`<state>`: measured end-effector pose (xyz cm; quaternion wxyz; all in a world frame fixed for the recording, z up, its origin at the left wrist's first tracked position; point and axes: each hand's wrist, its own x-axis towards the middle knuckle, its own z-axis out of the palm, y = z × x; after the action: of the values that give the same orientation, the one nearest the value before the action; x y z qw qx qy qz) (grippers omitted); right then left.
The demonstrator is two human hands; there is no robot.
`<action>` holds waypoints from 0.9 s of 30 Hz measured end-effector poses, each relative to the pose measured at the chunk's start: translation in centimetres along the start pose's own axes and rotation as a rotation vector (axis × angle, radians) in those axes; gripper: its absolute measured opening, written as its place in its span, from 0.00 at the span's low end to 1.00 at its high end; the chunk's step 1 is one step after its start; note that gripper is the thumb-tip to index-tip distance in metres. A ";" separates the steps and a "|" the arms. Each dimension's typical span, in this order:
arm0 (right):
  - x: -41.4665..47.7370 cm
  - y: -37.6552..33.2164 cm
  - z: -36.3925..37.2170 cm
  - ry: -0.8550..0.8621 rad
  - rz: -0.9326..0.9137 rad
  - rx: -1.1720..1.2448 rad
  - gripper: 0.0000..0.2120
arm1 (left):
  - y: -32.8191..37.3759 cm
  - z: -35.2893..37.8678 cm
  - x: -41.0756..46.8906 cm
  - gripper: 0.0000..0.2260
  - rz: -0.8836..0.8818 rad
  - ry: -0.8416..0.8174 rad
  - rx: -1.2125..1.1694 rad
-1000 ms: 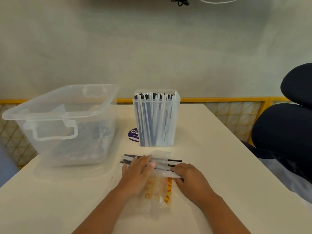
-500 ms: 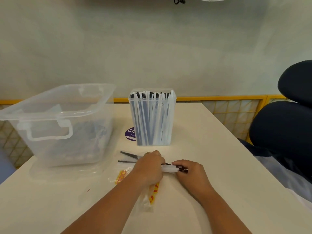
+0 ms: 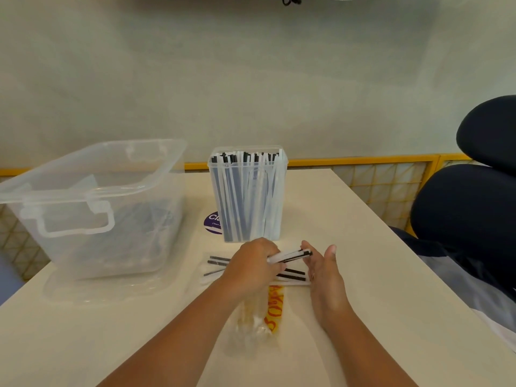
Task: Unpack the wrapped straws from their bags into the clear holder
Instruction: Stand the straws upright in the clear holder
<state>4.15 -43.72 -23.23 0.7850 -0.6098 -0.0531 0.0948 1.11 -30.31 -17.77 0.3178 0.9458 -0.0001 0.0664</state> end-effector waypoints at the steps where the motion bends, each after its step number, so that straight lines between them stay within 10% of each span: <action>1: 0.0 -0.1 0.1 0.004 0.009 0.003 0.40 | 0.4 -0.1 0.1 0.11 0.008 0.006 -0.046; 14: 0.1 -0.2 0.1 0.045 -0.004 0.032 0.28 | 5.5 -4.6 -0.2 0.15 0.176 -0.016 -0.383; 27: 0.0 -0.3 0.2 0.025 0.030 0.035 0.23 | 7.0 -9.9 -3.1 0.10 0.270 0.381 -1.000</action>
<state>4.13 -43.66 -22.86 0.7946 -0.5981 -0.0324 0.0996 -3.51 -30.05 -6.16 0.7114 0.6425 -0.0955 0.2683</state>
